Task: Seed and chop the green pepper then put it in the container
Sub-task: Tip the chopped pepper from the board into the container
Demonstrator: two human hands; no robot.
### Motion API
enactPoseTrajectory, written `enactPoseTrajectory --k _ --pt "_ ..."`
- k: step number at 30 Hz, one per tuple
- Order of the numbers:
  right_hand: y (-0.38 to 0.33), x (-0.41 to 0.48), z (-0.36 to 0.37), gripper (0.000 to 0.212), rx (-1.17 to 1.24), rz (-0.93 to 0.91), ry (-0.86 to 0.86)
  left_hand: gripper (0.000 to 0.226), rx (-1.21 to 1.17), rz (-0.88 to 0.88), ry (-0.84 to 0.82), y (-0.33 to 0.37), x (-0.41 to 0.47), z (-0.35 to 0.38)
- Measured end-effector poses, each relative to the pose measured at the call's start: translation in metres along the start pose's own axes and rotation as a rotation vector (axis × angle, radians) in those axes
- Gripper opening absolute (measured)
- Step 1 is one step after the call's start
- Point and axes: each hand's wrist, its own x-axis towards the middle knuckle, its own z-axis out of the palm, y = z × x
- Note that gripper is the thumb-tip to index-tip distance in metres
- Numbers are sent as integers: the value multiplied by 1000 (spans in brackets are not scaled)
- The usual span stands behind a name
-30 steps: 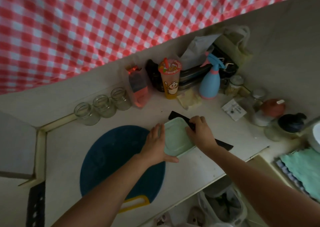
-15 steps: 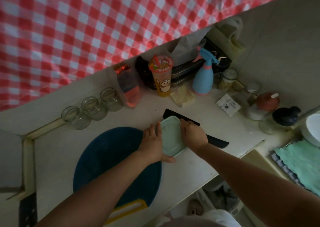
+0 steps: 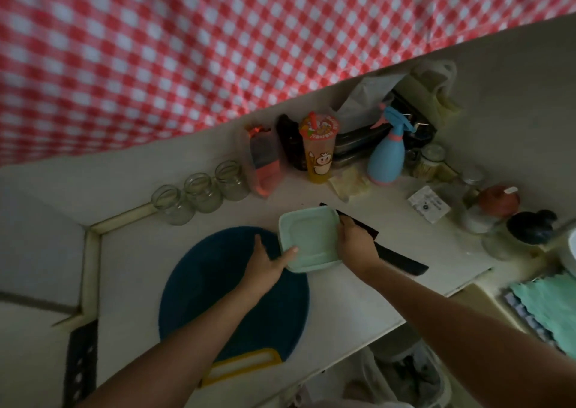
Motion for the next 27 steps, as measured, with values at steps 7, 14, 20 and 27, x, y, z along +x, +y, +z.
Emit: enactPoseTrajectory --k 7,14,20,27 --pt "-89 -11 28 32 77 -184 21 22 -1014 -233 -8 -5 -30 -28" --pt "-148 -13 65 32 209 -258 -152 22 -1186 -114 256 -29 -39 -96" --pt "-149 11 74 32 -167 -273 -301 34 -1153 -84 510 -50 -29 -180" --pt "-134 16 79 60 -624 33 -327 43 -1169 -76 620 -66 -10 -230"
